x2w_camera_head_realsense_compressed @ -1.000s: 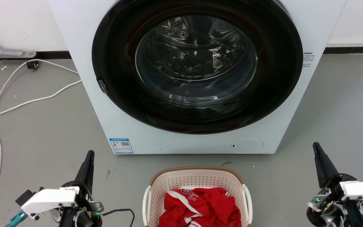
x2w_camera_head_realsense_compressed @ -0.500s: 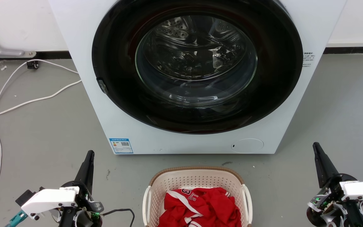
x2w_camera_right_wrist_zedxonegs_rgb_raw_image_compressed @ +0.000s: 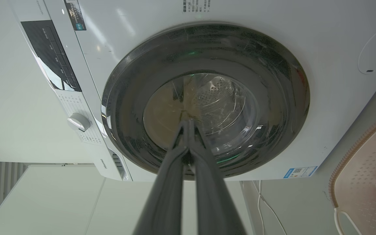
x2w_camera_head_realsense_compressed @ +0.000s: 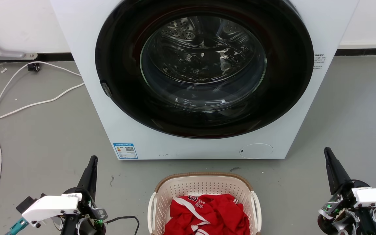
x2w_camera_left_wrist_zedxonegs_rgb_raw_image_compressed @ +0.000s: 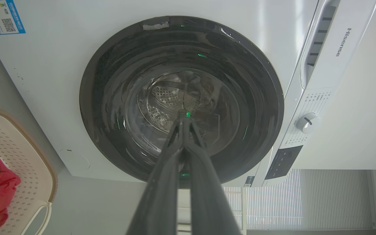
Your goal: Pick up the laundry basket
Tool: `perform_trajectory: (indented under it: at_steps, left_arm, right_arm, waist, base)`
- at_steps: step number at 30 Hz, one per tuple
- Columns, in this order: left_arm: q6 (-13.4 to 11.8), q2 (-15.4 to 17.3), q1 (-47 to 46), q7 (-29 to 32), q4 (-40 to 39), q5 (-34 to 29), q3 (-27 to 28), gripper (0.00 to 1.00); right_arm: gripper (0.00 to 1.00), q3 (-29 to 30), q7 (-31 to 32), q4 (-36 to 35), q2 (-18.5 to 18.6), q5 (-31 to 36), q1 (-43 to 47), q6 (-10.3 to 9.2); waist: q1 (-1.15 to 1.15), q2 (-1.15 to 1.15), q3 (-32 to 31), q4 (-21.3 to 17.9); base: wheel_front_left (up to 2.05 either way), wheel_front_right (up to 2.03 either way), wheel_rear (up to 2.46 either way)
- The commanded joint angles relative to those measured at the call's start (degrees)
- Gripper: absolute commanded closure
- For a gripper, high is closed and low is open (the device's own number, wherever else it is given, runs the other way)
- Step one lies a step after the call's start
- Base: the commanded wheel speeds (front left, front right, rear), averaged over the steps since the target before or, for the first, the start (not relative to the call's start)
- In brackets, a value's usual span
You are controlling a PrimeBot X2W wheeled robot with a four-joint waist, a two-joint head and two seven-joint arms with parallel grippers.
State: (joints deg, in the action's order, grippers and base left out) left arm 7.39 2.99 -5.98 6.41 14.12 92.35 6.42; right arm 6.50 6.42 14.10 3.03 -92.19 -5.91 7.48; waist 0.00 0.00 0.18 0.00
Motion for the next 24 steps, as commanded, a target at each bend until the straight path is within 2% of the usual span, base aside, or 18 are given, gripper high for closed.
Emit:
perform_trajectory:
  at_steps: [1,9,10,18,24]
  left_arm:
    - [0.2,0.0,-0.6,0.2,0.1,-0.2,0.2,1.0]
    - [0.2,0.0,-0.6,0.2,0.1,-0.3,0.2,1.0]
    - [0.0,0.0,0.1,0.0,0.1,0.0,0.0,0.0]
    - [0.0,-0.1,0.4,-3.6,-1.3,-4.0,-3.2,0.0]
    - [0.0,-0.1,0.3,-5.2,-2.7,-13.3,-4.1,0.0]
  right_arm:
    - [1.0,0.1,0.1,0.1,-0.1,0.1,-0.7,0.02]
    - [1.0,0.1,0.1,0.1,-0.2,0.2,-0.7,0.02]
    - [0.0,0.0,0.0,0.1,0.0,0.0,0.1,0.01]
    - [0.0,-2.0,-3.6,-0.9,0.2,5.1,1.2,0.0]
    - [0.0,-2.3,-5.2,-2.6,0.7,16.4,1.2,0.0]
  waist:
    - [0.0,0.0,0.0,0.0]
    - [0.0,0.0,0.0,0.0]
    - [0.0,0.0,0.0,0.0]
    - [0.0,0.0,0.1,0.0]
    - [0.0,0.0,0.1,0.1]
  base:
    - [0.0,0.0,0.0]
    - [0.0,0.0,0.0]
    - [0.0,0.0,0.0]
    - [0.0,0.0,0.0]
    - [0.0,0.0,0.0]
